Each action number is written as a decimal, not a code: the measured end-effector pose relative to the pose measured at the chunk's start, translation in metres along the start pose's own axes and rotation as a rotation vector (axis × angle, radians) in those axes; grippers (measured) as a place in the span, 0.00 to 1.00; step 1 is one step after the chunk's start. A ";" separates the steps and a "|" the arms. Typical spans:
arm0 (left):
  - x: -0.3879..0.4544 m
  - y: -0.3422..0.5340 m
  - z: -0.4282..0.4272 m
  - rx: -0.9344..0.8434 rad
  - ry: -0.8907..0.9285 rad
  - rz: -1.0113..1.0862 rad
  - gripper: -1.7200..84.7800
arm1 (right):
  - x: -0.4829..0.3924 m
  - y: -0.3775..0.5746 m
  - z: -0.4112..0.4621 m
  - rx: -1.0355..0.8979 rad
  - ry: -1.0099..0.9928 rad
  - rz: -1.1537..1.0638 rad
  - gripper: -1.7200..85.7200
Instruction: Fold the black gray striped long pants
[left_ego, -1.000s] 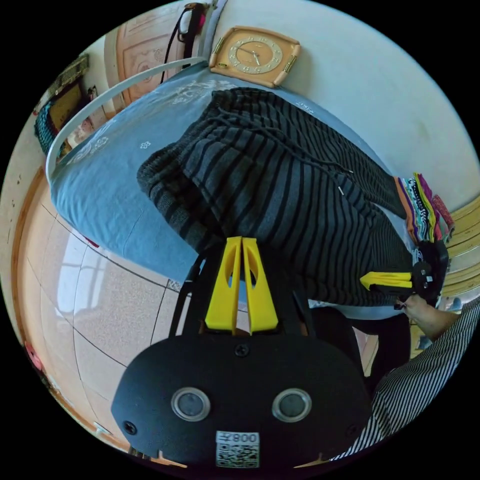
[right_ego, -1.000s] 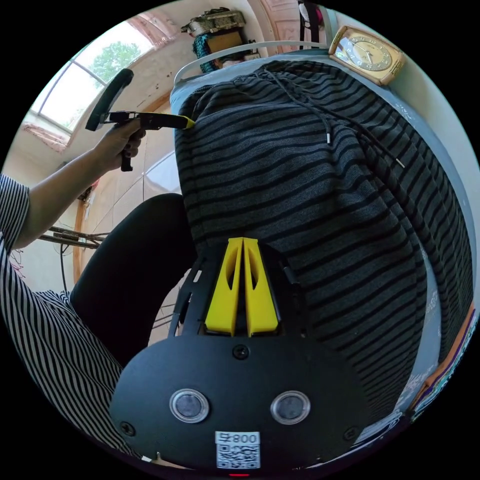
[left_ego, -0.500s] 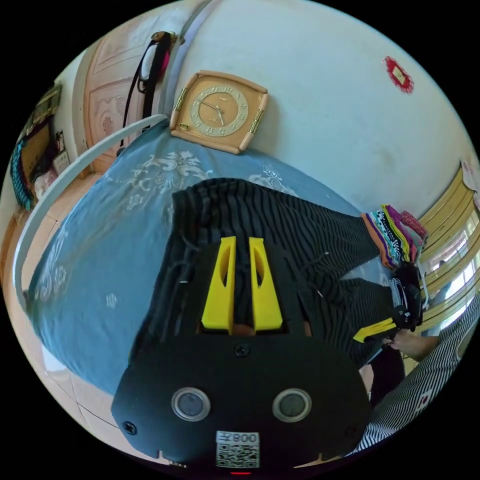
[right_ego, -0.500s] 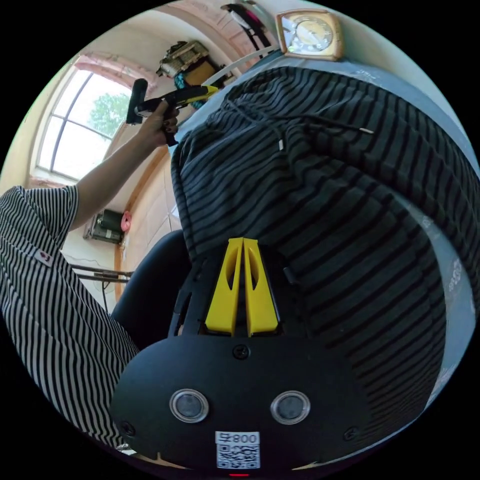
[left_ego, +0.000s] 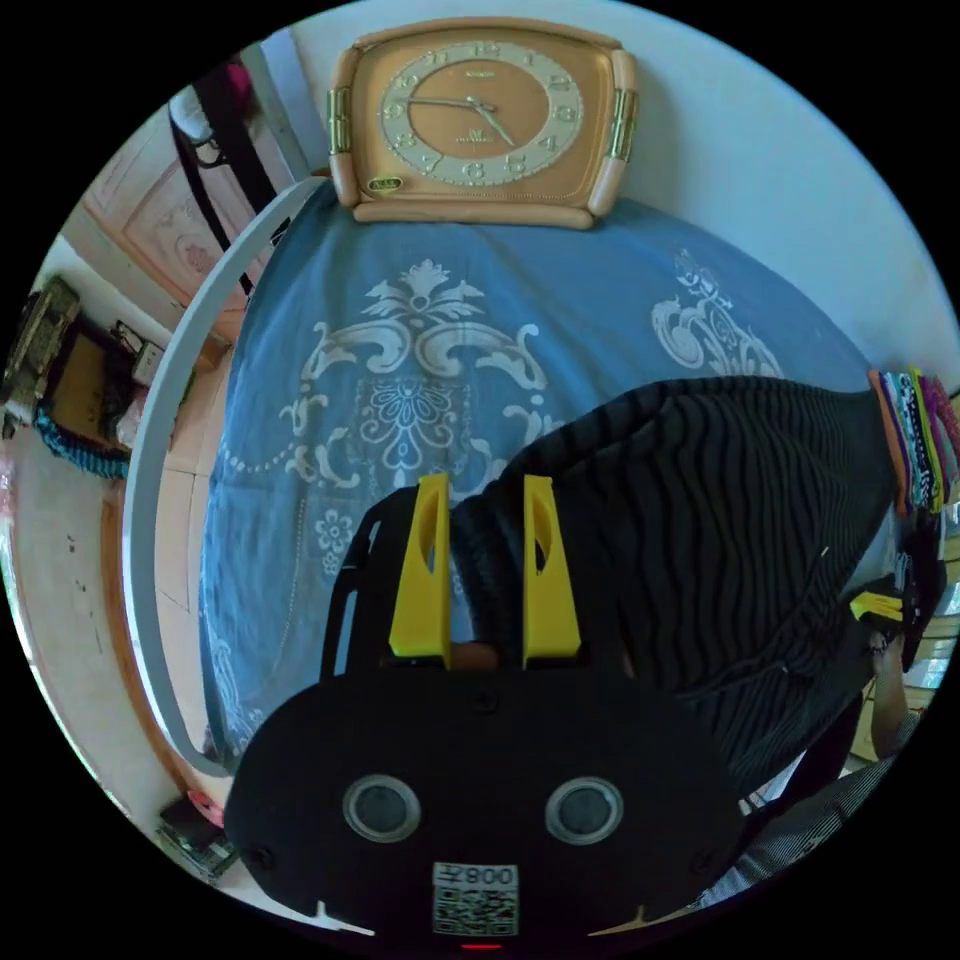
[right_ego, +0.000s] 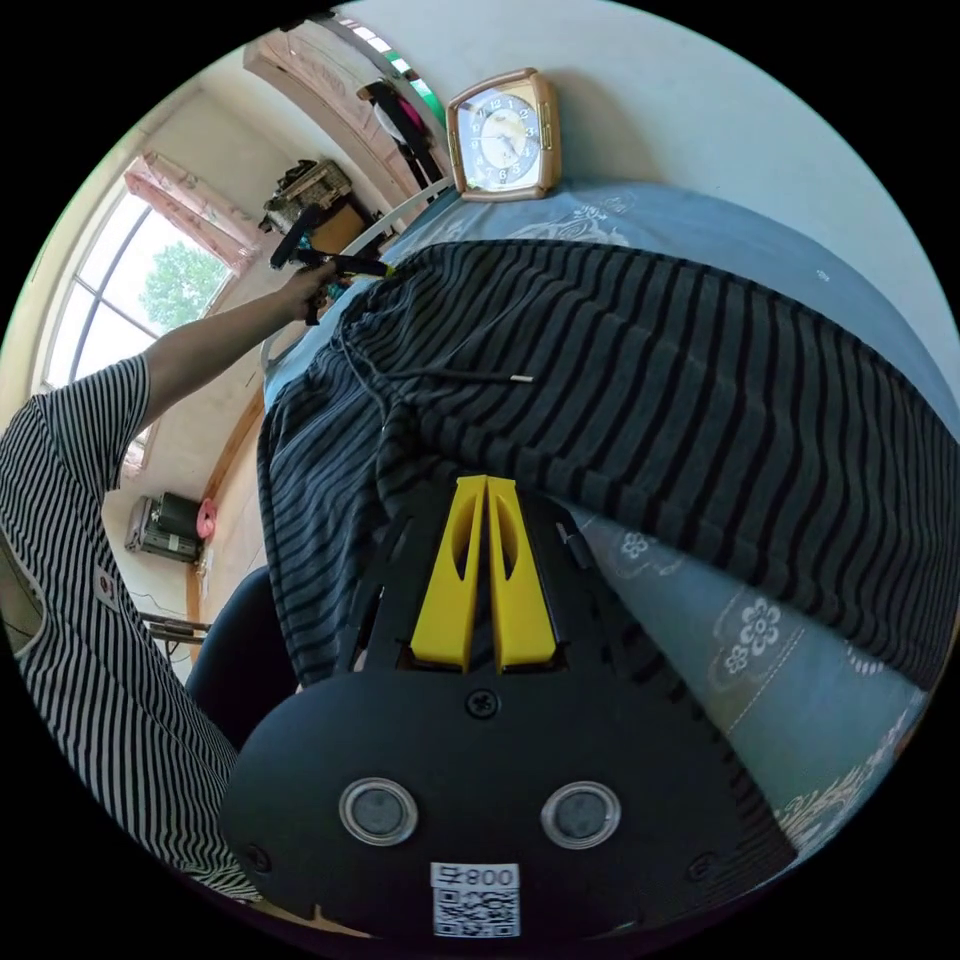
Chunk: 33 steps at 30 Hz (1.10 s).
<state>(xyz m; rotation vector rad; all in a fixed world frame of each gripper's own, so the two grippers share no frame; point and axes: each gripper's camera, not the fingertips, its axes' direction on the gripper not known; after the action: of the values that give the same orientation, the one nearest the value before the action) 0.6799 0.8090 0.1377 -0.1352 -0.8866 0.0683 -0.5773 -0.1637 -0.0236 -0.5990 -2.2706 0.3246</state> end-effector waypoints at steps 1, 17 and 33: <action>0.001 -0.014 0.009 -0.049 -0.034 0.034 0.15 | 0.005 -0.008 -0.004 0.011 0.013 -0.003 0.02; -0.017 -0.084 0.016 -0.106 -0.062 0.184 0.12 | 0.030 -0.219 0.008 -0.094 0.390 -0.192 0.11; -0.034 -0.074 0.002 -0.118 -0.117 0.200 0.09 | -0.018 -0.261 0.029 -0.269 0.469 -0.270 0.06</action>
<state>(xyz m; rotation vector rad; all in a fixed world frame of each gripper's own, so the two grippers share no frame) 0.6577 0.7319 0.1237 -0.3328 -0.9926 0.2122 -0.6709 -0.3980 0.0499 -0.4370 -1.9135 -0.2386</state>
